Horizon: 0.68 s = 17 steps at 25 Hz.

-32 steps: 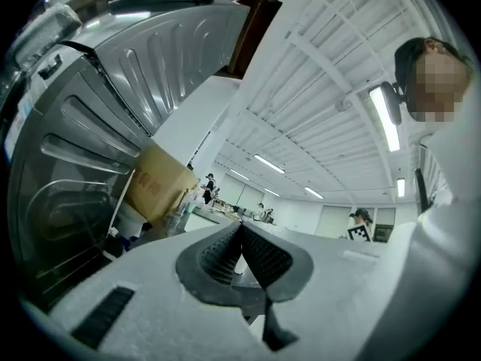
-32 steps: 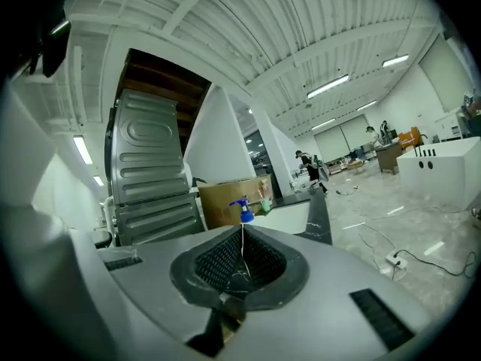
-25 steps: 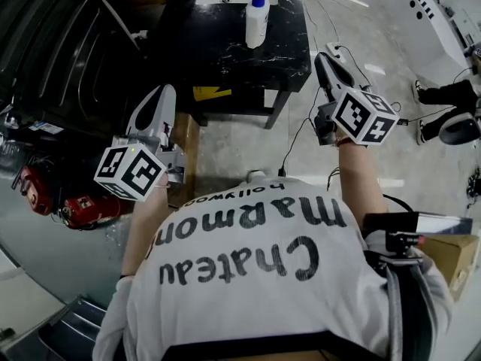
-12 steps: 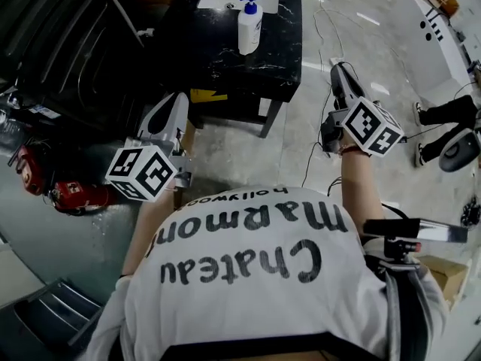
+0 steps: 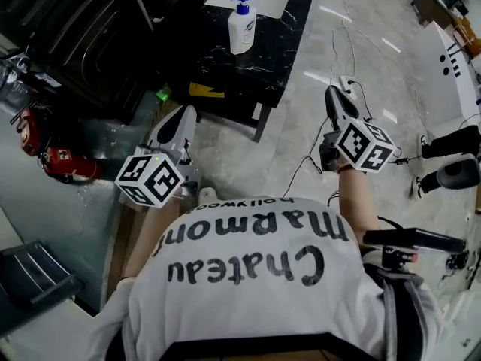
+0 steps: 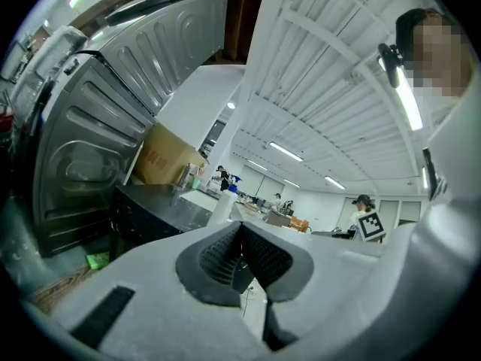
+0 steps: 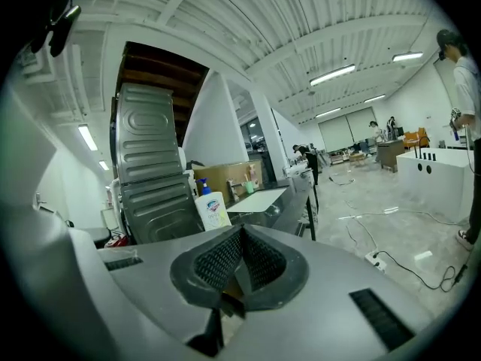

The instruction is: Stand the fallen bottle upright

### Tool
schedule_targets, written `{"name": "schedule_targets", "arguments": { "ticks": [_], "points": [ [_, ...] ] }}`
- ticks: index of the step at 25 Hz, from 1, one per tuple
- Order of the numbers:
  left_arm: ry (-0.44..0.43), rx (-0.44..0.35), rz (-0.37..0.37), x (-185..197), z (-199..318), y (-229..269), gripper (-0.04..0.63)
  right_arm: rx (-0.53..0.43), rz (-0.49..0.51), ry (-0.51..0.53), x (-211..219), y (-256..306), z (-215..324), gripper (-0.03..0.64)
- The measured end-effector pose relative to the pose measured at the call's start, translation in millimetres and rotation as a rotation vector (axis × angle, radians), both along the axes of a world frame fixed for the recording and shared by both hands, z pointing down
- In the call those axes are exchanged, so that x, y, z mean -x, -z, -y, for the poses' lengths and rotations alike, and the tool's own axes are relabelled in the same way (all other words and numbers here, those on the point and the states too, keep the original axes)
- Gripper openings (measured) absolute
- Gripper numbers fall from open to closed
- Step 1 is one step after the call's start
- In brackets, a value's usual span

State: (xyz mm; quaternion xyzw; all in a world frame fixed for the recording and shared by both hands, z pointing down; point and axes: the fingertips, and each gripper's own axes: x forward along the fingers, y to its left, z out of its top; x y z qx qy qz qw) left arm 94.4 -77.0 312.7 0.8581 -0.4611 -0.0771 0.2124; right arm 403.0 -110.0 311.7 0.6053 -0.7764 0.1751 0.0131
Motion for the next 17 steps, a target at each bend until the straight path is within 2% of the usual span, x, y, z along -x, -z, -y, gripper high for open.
{"name": "schedule_targets", "arguments": {
  "ticks": [8, 17],
  "points": [
    [0.084, 0.021, -0.006, -36, -38, -14, 0.015, 0.025, -0.007, 0.082, -39, -17, -19, 0.012],
    [0.107, 0.025, -0.003, -77, -71, -20, 0.015, 0.024, -0.006, 0.118, -77, -22, -36, 0.012]
  ]
}}
